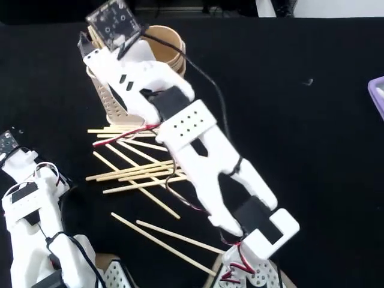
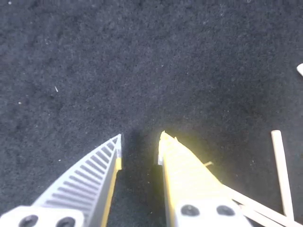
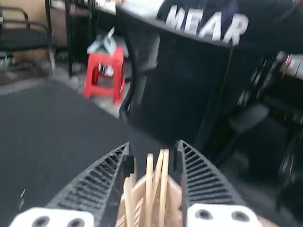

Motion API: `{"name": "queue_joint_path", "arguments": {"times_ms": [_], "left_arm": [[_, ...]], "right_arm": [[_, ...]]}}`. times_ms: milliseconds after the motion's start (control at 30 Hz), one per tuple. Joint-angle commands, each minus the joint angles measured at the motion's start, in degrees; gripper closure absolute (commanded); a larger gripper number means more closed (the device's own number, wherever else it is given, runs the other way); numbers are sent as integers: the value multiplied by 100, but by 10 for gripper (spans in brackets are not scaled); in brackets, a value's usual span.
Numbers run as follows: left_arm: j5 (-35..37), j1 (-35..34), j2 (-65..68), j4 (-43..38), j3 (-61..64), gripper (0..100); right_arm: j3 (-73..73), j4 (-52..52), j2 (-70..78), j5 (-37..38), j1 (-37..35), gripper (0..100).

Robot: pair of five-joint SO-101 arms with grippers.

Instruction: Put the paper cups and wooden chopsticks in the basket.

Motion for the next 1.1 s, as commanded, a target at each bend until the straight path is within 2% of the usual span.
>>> {"name": "queue_joint_path", "arguments": {"times_ms": [0,200,267,333,500,600,700,833,933,1067], "left_arm": [[9,84,-123,-44,-40,866],[9,84,-123,-44,-40,866],[18,84,-123,-44,-48,866],[18,84,-123,-44,-48,866],[9,84,-123,-53,-40,866],[26,84,-123,-62,-40,866],[26,84,-123,-62,-40,866],[44,75,-123,-53,-66,866],[44,75,-132,-70,-66,866],[44,75,-132,-70,-66,866]], "right_arm": [[-593,1714,-796,-88,132,840],[-382,4923,-1789,-123,-44,840],[48,5495,-2070,-105,-193,840],[822,5609,-2448,-97,-255,840],[3697,4818,-4022,53,-905,840],[5569,4009,-4927,387,-1433,839],[6941,3191,-5305,281,-1688,835],[7785,2611,-5042,273,-2031,823],[7978,2277,-4505,273,-2365,766],[7943,1758,-3565,132,-2778,759]]}}
